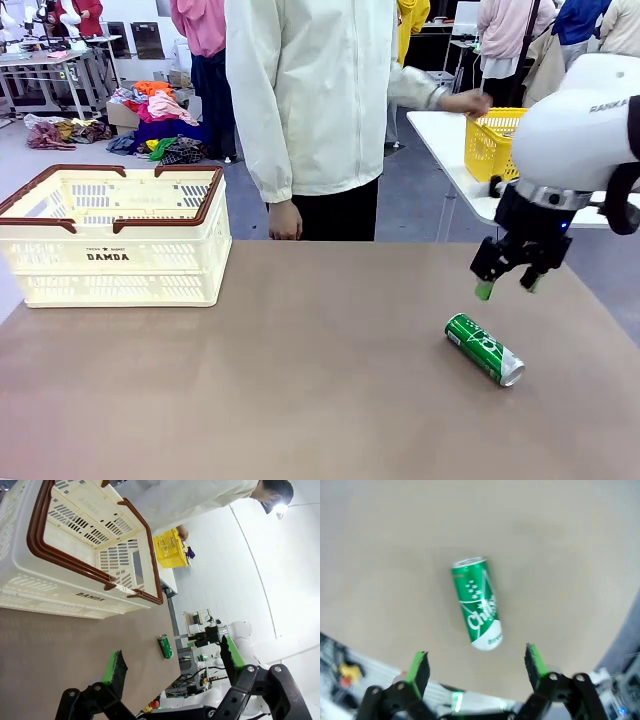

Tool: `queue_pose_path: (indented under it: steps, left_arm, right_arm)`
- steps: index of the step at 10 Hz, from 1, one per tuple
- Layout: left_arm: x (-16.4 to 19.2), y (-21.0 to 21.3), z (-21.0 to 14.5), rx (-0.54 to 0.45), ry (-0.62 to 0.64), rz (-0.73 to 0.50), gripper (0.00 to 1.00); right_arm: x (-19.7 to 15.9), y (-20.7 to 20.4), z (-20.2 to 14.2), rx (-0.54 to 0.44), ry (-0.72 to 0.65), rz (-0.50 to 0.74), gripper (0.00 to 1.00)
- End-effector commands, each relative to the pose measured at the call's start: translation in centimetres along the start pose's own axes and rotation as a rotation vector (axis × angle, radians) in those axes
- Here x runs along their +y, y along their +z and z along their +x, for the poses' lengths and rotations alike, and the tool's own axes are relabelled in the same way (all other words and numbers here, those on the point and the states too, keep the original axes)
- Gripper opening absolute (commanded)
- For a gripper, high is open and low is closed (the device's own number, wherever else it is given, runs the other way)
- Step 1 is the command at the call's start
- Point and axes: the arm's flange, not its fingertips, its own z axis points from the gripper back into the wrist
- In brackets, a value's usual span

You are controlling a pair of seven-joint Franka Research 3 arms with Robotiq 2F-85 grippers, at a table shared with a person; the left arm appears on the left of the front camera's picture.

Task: Place the drinks into the Shopping basket.
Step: Pick up one drink and place it into the Shopping basket.

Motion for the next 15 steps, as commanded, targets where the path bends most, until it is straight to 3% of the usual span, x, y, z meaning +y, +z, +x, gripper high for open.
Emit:
queue_pose_path:
  steps: [1, 2, 3, 4, 5, 6, 9, 14, 15]
  left_arm:
    - [-0.2, 0.2, 0.0, 0.005, -0.012, -0.010, 1.00]
    - [-0.2, 0.2, 0.0, 0.005, -0.012, -0.010, 1.00]
    - [-0.2, 0.2, 0.0, 0.005, -0.012, -0.010, 1.00]
    - [-0.2, 0.2, 0.0, 0.005, -0.012, -0.010, 1.00]
    - [-0.2, 0.2, 0.0, 0.005, -0.012, -0.010, 1.00]
    - [-0.2, 0.2, 0.0, 0.005, -0.012, -0.010, 1.00]
    - [-0.2, 0.2, 0.0, 0.005, -0.012, -0.010, 1.00]
    - [-0.2, 0.2, 0.0, 0.005, -0.012, -0.010, 1.00]
    - [-0.2, 0.2, 0.0, 0.005, -0.012, -0.010, 1.00]
  right_arm:
    - [0.8, -1.0, -0.5, 0.103, 0.615, -0.078, 1.00]
    - [1.3, -1.1, -0.7, 0.072, 0.693, -0.043, 1.00]
    - [1.3, -1.0, 0.0, 0.040, 0.164, -0.005, 1.00]
    - [1.3, -1.0, 0.0, 0.040, 0.164, -0.005, 1.00]
    - [2.4, -1.6, -0.3, 0.063, 0.336, -0.011, 1.00]
    - [1.3, -3.4, 0.3, 0.037, 0.264, -0.005, 1.00]
    - [-0.2, -8.9, 0.6, 0.097, 0.240, -0.007, 1.00]
    - [-0.7, -13.1, 0.9, 0.080, 0.218, 0.039, 1.00]
    - [-0.9, -13.7, 0.8, 0.081, 0.225, 0.055, 0.40]
